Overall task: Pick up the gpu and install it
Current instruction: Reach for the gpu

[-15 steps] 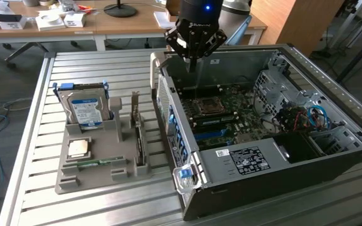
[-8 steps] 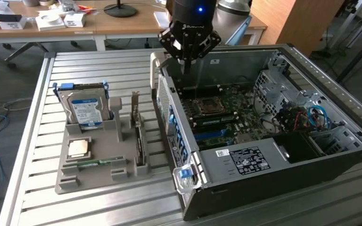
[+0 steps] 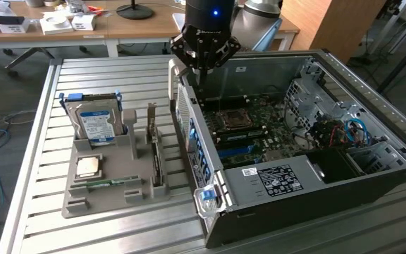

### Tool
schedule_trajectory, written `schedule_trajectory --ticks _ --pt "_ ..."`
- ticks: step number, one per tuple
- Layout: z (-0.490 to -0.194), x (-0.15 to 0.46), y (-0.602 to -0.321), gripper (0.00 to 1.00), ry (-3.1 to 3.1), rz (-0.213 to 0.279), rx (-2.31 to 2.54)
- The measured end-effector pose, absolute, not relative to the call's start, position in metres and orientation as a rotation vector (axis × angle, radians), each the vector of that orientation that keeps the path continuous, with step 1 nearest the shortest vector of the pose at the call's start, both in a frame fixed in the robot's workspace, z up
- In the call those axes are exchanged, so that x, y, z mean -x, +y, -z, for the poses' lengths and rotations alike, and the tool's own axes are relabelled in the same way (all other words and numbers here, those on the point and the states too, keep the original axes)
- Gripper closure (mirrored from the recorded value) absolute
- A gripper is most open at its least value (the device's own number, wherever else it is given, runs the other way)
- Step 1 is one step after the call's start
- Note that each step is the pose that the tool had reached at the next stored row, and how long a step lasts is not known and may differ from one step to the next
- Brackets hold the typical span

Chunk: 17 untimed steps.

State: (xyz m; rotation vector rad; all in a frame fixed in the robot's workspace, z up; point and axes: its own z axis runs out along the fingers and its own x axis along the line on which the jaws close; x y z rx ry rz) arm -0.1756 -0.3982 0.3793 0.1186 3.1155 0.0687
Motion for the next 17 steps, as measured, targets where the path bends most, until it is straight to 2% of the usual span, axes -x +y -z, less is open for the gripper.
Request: schedule_trajectory --ticks 17 --pt "-0.376 0.216 -0.398 0.89 3.116 -0.069 -0.119"
